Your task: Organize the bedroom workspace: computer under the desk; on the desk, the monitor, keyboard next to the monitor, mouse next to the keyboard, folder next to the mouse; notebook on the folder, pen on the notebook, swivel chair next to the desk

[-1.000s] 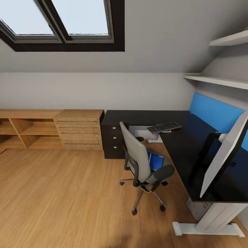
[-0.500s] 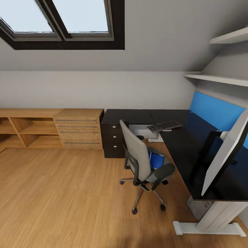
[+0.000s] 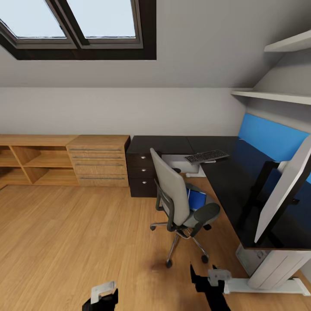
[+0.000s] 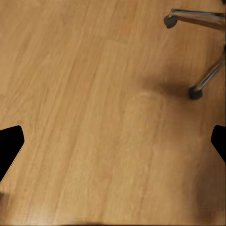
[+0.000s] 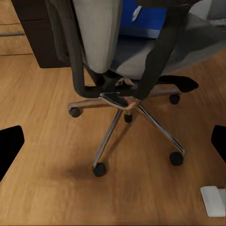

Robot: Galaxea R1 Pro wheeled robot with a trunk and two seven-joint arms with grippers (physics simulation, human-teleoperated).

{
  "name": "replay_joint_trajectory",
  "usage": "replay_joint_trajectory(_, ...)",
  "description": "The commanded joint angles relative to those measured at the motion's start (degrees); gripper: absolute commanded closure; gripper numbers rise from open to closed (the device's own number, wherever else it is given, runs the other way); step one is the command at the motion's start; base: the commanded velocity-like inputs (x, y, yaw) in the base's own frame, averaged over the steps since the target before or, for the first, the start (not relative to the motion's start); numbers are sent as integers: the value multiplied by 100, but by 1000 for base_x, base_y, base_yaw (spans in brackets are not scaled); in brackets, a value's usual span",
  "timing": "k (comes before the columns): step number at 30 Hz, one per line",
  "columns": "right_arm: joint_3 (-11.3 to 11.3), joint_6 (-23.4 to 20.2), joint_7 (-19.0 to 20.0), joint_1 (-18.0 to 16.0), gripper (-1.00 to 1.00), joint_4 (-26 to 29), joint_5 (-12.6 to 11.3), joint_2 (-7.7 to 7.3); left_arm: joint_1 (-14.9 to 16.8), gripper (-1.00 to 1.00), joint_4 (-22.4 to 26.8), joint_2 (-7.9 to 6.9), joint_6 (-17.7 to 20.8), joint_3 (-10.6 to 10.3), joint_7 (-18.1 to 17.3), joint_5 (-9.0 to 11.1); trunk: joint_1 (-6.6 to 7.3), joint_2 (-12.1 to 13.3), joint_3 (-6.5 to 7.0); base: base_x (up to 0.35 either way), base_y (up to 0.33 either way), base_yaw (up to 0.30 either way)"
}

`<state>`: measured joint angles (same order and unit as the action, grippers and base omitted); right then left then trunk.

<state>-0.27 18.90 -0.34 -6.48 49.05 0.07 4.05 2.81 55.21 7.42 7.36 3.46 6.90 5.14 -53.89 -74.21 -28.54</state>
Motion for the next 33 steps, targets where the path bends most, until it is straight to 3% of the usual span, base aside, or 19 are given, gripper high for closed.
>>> replay_joint_trajectory(1,-4,-233,-10,-62,-100,123,-1,9,65,-100,138,27,117,3,30,54,-22,-45,-25,0,0,0)
replay_joint_trajectory(3,-3,-881,-23,-222,-100,355,-4,31,211,-100,425,73,281,0,53,51,-66,-125,-61,0,0,0)
replay_joint_trajectory(6,5,-1357,-32,-345,-100,467,0,75,288,-100,590,94,367,-2,64,50,-132,-246,-115,0,0,0)
replay_joint_trajectory(7,14,-1824,-106,-552,-100,407,18,225,342,-100,646,109,429,-4,75,44,-154,-286,-133,0,0,0)
replay_joint_trajectory(11,31,-2239,-437,-764,-100,300,17,332,360,-100,661,106,448,-8,66,47,-242,-446,-205,0,0,0)
replay_joint_trajectory(16,49,-3256,-786,-1096,-100,304,3,492,383,-100,891,154,712,-20,76,50,-352,-647,-295,0,0,0)
replay_joint_trajectory(18,57,-3740,-842,-1328,-100,396,2,595,566,-100,980,250,1153,-33,103,51,-396,-727,-331,0,0,0)
replay_joint_trajectory(22,51,-4581,-859,-1919,-100,495,-13,595,1415,-100,1082,258,2284,-31,226,79,-484,-887,-402,0,0,0)
replay_joint_trajectory(26,43,-4775,-851,-2105,-100,293,-34,595,1716,-100,781,258,2660,-31,238,76,-572,-1048,-474,0,0,0)
replay_joint_trajectory(29,47,-4480,-869,-2172,-100,-346,-16,595,1815,-100,474,258,2706,-147,245,54,-637,-1168,-528,0,0,0)
replay_joint_trajectory(33,21,-4267,-877,-2197,-100,-478,-15,595,1847,-100,626,256,2734,-290,244,53,-725,-1328,-600,0,0,0)
